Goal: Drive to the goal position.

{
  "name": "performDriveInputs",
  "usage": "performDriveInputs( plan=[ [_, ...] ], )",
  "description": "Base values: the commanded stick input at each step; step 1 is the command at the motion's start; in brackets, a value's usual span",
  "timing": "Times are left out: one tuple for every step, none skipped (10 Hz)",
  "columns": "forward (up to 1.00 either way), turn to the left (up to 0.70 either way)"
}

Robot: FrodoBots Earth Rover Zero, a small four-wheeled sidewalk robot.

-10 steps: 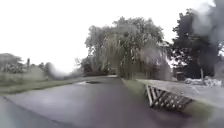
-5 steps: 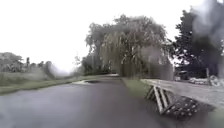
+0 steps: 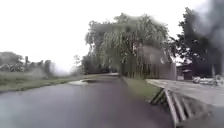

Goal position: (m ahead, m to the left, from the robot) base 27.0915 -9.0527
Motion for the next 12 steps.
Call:
performDriveInputs(
  plan=[
    [0.85, 0.0],
    [0.85, 0.0],
    [0.85, 0.0],
    [0.85, 0.0],
    [0.85, 0.0],
    [0.85, 0.0],
    [0.85, 0.0],
    [0.85, 0.0],
    [0.85, 0.0],
    [0.85, 0.0],
    [0.85, 0.0],
    [0.85, 0.0]
  ],
)
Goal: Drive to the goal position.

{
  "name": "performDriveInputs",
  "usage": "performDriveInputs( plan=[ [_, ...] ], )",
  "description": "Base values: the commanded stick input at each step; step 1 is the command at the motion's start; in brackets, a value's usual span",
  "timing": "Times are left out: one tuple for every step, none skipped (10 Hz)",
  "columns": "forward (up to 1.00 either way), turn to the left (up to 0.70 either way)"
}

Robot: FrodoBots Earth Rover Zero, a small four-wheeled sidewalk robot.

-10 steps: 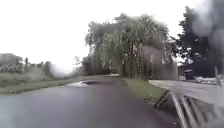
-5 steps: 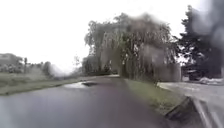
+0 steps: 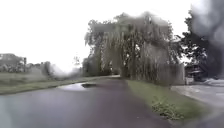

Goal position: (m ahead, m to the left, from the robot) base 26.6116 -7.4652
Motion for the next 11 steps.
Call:
performDriveInputs(
  plan=[
    [0.85, 0.0],
    [0.85, 0.0],
    [0.85, 0.0],
    [0.85, 0.0],
    [0.85, 0.0],
    [0.85, 0.0],
    [0.85, 0.0],
    [0.85, 0.0],
    [0.85, 0.0],
    [0.85, 0.0],
    [0.85, 0.0]
  ],
)
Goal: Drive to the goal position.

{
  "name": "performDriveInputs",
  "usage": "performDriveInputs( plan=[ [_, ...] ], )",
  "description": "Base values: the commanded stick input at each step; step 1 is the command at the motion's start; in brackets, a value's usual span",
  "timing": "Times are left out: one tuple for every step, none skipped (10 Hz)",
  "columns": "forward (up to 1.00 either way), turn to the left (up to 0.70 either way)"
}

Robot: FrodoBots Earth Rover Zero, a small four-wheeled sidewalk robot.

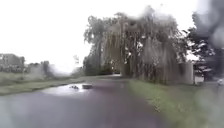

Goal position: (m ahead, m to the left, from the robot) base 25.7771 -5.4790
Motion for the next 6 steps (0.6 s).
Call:
performDriveInputs(
  plan=[
    [0.85, 0.0],
    [0.85, 0.0],
    [0.85, 0.0],
    [0.85, 0.0],
    [0.85, 0.0],
    [0.85, 0.0]
  ],
)
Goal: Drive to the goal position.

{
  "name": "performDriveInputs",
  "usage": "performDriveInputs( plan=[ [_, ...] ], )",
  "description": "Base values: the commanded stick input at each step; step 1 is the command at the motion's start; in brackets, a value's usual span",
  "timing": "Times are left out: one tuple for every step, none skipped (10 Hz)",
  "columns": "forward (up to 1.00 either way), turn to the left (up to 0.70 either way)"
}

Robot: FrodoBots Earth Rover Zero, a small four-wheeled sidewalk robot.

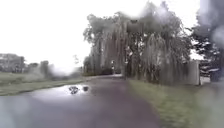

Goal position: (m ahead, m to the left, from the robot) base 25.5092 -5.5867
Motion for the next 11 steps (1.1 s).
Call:
performDriveInputs(
  plan=[
    [0.85, 0.0],
    [0.85, 0.0],
    [0.85, 0.0],
    [0.85, 0.0],
    [0.85, 0.0],
    [0.85, 0.0],
    [0.85, 0.0],
    [0.85, 0.0],
    [0.85, 0.0],
    [0.85, 0.0],
    [0.85, -0.08]
  ],
)
